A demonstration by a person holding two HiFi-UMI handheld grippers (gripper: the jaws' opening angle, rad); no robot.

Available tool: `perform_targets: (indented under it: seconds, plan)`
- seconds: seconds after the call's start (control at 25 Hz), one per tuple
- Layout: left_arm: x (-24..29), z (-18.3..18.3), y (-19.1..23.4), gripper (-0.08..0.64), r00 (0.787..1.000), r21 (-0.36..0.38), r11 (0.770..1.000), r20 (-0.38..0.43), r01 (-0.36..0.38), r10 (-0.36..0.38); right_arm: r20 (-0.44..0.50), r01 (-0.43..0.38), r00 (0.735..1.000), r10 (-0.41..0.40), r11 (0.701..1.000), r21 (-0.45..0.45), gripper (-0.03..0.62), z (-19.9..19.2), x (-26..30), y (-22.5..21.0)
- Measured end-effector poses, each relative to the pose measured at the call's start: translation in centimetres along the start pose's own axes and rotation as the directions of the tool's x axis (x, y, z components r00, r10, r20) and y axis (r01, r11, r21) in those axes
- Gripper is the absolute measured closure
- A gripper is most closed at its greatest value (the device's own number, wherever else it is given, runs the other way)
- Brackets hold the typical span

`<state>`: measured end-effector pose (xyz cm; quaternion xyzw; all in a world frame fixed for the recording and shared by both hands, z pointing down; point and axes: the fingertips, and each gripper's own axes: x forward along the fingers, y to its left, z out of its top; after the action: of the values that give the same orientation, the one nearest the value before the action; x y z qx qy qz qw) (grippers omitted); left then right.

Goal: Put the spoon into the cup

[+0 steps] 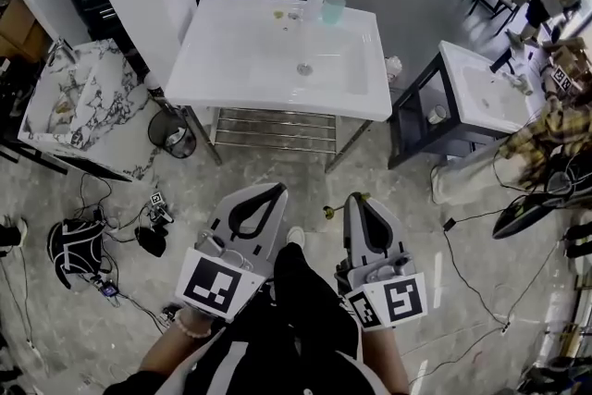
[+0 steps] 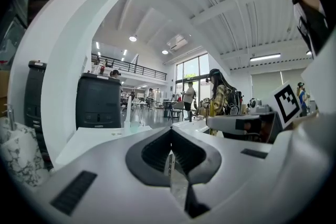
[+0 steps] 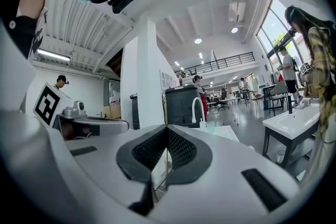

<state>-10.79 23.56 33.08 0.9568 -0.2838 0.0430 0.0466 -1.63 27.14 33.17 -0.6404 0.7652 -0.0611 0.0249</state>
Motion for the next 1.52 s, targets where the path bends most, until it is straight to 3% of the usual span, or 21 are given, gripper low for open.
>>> perform_targets:
  seconds: [0.52,0.96,1.2,1.52]
  plan:
    - [9.1,2.7,2.9,0.563,0.994,0.006,0.994,0.007,-0.106,0.106,-0.008,-0.089,0.996,0.089,0.996,0.008,0.591,2.3,7.0,-8.4]
    - [13.0,3.4,4.8,0.563,0.981,0.007,0.981,0.007,-0.196,0.196,-0.009,-0.163,0.986,0.164,0.986,0.011,0.592,3.0,10.7,-12.2]
    - [14.3,3.5,6.1,0.565,0.978,0.006,0.978,0.002,-0.21,0.21,-0.01,-0.152,0.988,0.152,0.988,0.012,0.591,3.2,11.7,-13.7]
    - [17.4,3.4,8.4,0.564,0.985,0.03,0.985,-0.002,-0.17,0.17,-0.029,-0.125,0.992,0.125,0.992,0.018,0.591,2.5,14.7,-14.9]
